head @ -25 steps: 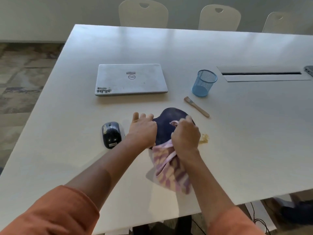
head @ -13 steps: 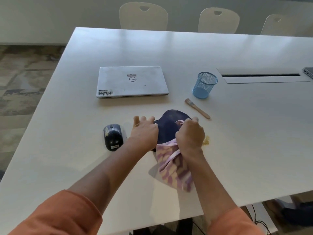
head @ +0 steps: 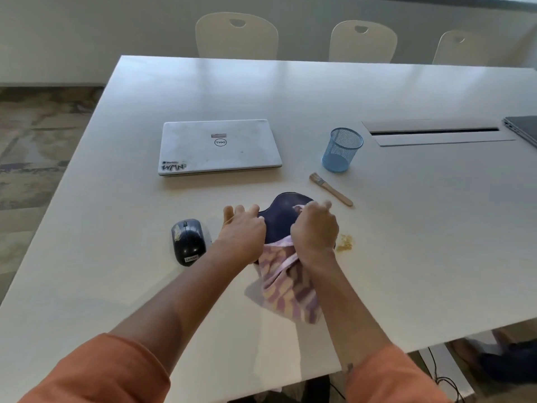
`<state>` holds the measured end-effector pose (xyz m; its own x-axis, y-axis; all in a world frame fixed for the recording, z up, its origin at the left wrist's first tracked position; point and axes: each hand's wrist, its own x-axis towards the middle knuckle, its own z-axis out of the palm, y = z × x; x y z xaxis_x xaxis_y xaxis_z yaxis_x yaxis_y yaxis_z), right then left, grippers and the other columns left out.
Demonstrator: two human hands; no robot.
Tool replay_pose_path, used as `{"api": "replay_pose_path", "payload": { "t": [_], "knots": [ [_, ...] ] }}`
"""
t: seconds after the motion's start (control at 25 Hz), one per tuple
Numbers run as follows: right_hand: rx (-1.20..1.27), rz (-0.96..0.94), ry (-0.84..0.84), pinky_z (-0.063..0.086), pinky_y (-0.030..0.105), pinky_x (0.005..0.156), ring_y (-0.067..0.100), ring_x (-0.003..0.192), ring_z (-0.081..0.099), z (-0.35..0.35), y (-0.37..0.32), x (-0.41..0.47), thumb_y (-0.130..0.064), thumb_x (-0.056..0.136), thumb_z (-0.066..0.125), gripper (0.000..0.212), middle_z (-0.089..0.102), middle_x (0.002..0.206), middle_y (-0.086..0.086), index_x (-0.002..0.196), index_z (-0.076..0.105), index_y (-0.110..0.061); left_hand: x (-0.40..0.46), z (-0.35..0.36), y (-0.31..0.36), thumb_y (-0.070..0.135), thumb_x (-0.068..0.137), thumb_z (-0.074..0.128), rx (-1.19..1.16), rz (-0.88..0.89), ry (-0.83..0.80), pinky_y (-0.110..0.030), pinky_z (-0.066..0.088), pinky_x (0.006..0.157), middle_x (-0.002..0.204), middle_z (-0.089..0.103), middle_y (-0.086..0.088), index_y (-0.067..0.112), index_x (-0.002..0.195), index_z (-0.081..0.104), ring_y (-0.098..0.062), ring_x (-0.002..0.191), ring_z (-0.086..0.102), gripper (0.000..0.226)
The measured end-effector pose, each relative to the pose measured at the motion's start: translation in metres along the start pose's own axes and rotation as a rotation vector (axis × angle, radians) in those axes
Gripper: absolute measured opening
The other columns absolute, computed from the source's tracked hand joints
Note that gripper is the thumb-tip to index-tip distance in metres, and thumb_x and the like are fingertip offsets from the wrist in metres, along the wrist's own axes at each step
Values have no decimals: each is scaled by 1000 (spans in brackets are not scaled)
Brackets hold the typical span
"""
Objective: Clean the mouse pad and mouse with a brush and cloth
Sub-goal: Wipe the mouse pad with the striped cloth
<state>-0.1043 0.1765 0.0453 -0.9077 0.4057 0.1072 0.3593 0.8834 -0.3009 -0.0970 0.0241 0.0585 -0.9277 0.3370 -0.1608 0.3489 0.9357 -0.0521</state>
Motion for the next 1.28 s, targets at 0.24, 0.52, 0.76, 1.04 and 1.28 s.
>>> {"api": "replay_pose_path", "payload": {
  "t": [0.24, 0.52, 0.76, 1.04, 1.28],
  "knots": [
    [26, 64, -7, 58, 38, 87, 34, 105, 72, -7, 2, 8, -27, 109, 56, 28, 61, 124, 17, 122, 67, -4, 0, 0, 1, 38, 90, 68, 27, 7, -24, -43, 25, 87, 106, 36, 2, 21, 116, 60, -27, 109, 44, 32],
    [7, 80, 8, 59, 32, 80, 27, 101, 74, -9, 6, -3, -27, 109, 58, 23, 59, 123, 13, 121, 64, -8, 5, 3, 0, 38, 89, 69, 53, 20, -29, -42, 23, 83, 104, 37, 2, 23, 116, 61, -22, 96, 33, 32],
    [11, 63, 2, 59, 29, 82, 24, 101, 74, -10, 24, -19, -33, 107, 61, 28, 61, 122, 10, 124, 64, -10, 5, 1, -2, 48, 88, 70, 61, 44, -33, -42, 24, 84, 105, 38, 2, 26, 119, 61, -21, 97, 33, 40],
    [-62, -124, -75, 57, 28, 80, 25, 103, 73, -25, 32, -61, -27, 106, 63, 26, 61, 125, 8, 126, 67, -10, 3, 3, -1, 46, 86, 72, 65, 42, -38, -42, 24, 84, 105, 37, 3, 26, 120, 63, -23, 104, 41, 40],
    [-61, -302, -123, 56, 42, 83, 41, 109, 71, -27, -16, 18, -11, 100, 57, 16, 65, 119, 13, 111, 68, -6, 4, -1, 0, 45, 87, 71, 78, 60, -18, -42, 22, 83, 104, 41, 2, 23, 114, 63, -21, 95, 34, 35]
  ]
}}
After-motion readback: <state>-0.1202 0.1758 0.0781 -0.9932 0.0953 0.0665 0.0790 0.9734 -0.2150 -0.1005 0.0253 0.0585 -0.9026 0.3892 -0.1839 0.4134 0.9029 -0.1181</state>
